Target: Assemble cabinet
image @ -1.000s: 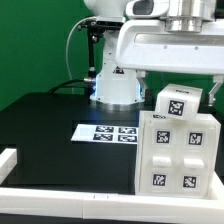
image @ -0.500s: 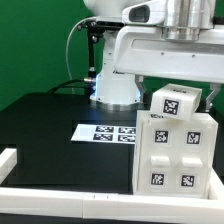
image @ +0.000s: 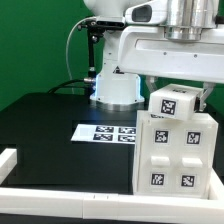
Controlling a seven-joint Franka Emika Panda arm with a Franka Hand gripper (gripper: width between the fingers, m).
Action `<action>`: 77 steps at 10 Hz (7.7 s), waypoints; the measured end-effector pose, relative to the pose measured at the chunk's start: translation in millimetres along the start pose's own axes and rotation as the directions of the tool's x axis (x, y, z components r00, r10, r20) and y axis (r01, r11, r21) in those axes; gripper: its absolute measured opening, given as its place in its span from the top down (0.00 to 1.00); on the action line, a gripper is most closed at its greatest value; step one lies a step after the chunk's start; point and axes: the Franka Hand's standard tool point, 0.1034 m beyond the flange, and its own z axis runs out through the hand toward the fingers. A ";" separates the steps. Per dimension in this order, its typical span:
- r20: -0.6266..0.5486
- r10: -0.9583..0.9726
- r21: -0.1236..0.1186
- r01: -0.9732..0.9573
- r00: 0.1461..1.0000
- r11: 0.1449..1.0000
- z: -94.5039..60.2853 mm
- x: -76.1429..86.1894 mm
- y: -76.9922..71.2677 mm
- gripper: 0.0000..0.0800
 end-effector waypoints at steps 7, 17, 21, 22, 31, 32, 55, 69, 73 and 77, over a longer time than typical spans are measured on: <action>0.056 0.755 0.012 -0.757 0.653 0.654 0.9 -1.3 -2.3 0.33; 0.136 0.991 -0.021 -1.000 -0.006 -0.003 -1.2 2.9 -6.5 0.33; 0.155 0.984 0.015 -0.996 0.089 0.088 0.3 2.2 -4.7 0.11; 0.168 0.964 0.033 -0.979 0.204 0.202 -6.6 1.4 -4.0 0.02; 0.119 0.342 0.158 -0.358 0.932 0.920 -33.7 -4.4 -17.5 0.00; 0.103 0.301 0.169 -0.314 0.948 0.934 -33.0 -5.1 -19.0 0.00; -0.013 -0.998 0.027 0.998 0.063 0.063 -4.3 1.4 1.4 0.17; 0.104 0.235 0.055 -0.241 0.966 0.969 -0.5 8.5 4.3 0.32; 0.140 0.791 0.016 -0.800 0.595 0.599 3.7 -1.1 -5.6 0.32; 0.141 0.737 0.025 -0.747 0.661 0.665 2.5 -0.3 -5.4 0.10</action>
Offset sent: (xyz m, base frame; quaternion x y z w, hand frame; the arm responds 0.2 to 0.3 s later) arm -0.0129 -0.0087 -0.0099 -0.0306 -0.0434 0.3203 0.9458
